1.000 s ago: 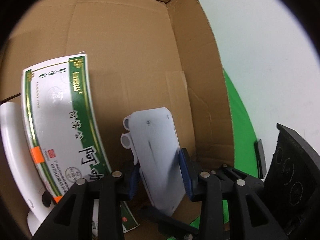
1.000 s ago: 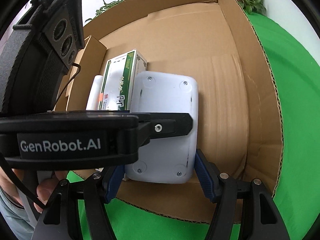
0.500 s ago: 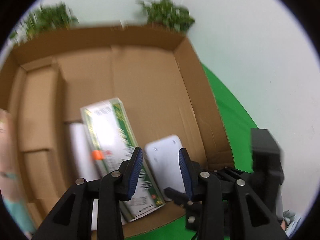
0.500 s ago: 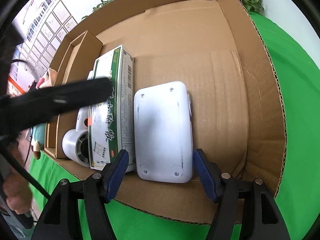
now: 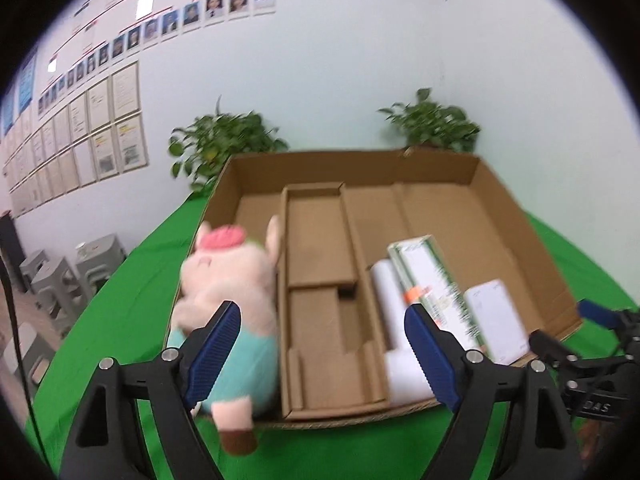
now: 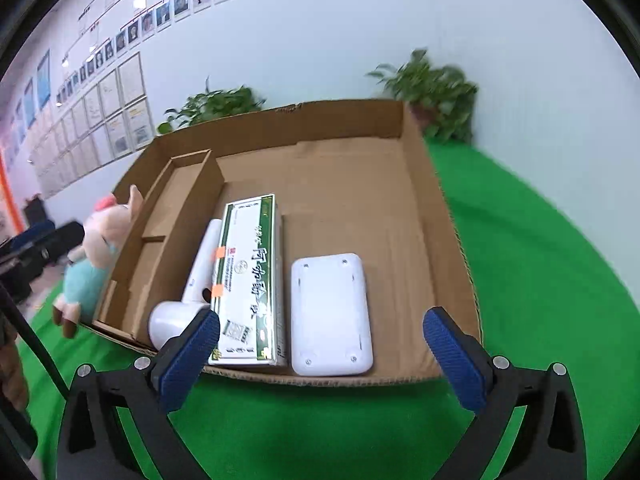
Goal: Organize objects
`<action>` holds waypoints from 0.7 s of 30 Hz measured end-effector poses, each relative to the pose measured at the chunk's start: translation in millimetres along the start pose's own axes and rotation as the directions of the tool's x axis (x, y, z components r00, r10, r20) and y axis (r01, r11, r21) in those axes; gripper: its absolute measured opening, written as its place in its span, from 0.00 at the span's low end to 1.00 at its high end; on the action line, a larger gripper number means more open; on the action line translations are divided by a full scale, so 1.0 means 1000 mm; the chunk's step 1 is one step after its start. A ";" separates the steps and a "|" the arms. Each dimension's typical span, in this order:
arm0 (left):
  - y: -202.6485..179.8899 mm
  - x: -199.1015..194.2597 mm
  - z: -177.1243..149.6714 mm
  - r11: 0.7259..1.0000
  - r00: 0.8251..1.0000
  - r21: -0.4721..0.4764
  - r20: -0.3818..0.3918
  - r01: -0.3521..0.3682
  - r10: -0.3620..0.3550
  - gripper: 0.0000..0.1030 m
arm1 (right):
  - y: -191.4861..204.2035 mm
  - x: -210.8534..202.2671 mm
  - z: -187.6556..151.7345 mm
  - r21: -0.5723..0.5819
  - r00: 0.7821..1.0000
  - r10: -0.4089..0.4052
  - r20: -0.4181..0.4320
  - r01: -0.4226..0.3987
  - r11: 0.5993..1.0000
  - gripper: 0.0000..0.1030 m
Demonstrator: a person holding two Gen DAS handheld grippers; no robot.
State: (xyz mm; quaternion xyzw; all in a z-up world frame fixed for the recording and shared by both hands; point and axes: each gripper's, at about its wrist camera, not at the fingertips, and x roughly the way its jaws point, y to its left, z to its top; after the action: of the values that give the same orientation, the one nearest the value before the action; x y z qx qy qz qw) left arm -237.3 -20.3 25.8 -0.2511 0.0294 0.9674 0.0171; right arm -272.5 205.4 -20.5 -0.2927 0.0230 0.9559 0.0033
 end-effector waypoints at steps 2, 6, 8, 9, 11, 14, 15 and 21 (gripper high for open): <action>-0.009 0.015 -0.011 1.000 0.999 -0.007 -0.018 -0.028 0.028 0.82 | 0.005 -0.003 -0.004 -0.030 0.999 -0.029 0.018 0.030 0.999 1.00; -0.006 0.026 -0.035 0.998 0.995 -0.012 -0.071 -0.064 0.063 0.82 | 0.000 0.003 -0.010 -0.015 0.999 -0.035 -0.020 0.035 0.999 1.00; -0.010 0.027 -0.041 0.995 0.994 0.009 -0.057 -0.097 0.097 0.82 | 0.002 0.011 -0.015 -0.021 0.998 -0.046 -0.039 0.045 0.999 1.00; -0.013 0.028 -0.042 0.993 0.992 0.026 -0.050 -0.112 0.113 0.83 | 0.005 0.015 -0.018 -0.035 0.997 -0.057 -0.047 0.055 0.998 1.00; -0.017 0.031 -0.045 0.992 0.991 0.038 -0.041 -0.124 0.125 0.86 | 0.008 0.016 -0.023 -0.051 0.997 -0.074 -0.026 0.072 0.996 1.00; -0.020 0.034 -0.049 0.988 0.988 0.055 -0.029 -0.147 0.149 0.87 | 0.007 0.015 -0.025 -0.038 0.997 -0.074 -0.019 0.073 0.997 1.00; -0.021 0.033 -0.050 0.987 0.989 0.056 -0.019 -0.148 0.149 0.89 | 0.008 0.014 -0.027 -0.042 0.997 -0.077 -0.010 0.076 0.996 1.00; -0.020 0.030 -0.054 0.988 0.989 0.049 -0.003 -0.149 0.149 0.90 | 0.008 0.012 -0.027 -0.042 0.997 -0.074 -0.006 0.074 0.996 1.00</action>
State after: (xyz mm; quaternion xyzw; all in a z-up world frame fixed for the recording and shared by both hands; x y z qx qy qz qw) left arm -236.1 -2.9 -36.6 -0.2509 0.0717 0.9641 -0.0492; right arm -267.4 196.2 -49.1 -0.2971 -0.0079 0.9543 0.0326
